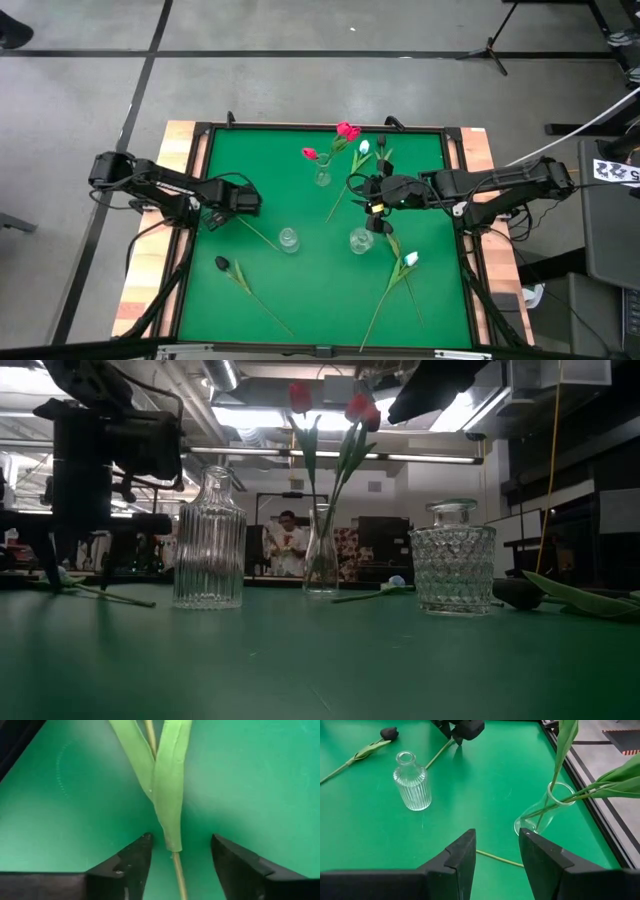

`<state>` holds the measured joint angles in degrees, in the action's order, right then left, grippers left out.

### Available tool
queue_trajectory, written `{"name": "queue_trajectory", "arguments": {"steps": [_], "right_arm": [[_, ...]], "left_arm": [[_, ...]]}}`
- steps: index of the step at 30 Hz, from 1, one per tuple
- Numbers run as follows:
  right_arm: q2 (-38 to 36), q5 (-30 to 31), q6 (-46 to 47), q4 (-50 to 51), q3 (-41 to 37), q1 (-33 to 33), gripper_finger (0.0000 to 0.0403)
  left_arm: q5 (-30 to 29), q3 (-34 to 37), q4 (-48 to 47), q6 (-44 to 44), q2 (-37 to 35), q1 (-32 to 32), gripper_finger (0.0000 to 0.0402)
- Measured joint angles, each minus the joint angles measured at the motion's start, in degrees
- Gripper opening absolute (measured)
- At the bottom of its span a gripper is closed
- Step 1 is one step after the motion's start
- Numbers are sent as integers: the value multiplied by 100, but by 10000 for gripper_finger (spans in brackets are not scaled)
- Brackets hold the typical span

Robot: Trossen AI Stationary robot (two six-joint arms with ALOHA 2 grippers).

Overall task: Sort flowers into vase by color
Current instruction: Put the left white tulip into the bottom left transparent vase

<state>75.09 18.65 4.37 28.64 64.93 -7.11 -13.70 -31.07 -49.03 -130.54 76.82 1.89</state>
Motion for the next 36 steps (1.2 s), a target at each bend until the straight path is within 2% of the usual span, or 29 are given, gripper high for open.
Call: {"name": "queue_trajectory", "arguments": {"steps": [7,14,21,30,36], "right_arm": [[0,121,1,2,1,0,151],[0,125,1,2,-1,0,151],[0,190,145,-3,-1,0,151],[0,326,315,-84,-1,0,151],[0,416,329,-361,-1,0,151]], "left_arm": [[-12,11,-45,-1,9,0,95],[-149,15,-10,505,9,0,12],[-376,-29,45,893,-33,0,14],[-1662,-126,281,989,-634,9,11],[-2492,-129,1073,2085,-1295,-3,6]]}}
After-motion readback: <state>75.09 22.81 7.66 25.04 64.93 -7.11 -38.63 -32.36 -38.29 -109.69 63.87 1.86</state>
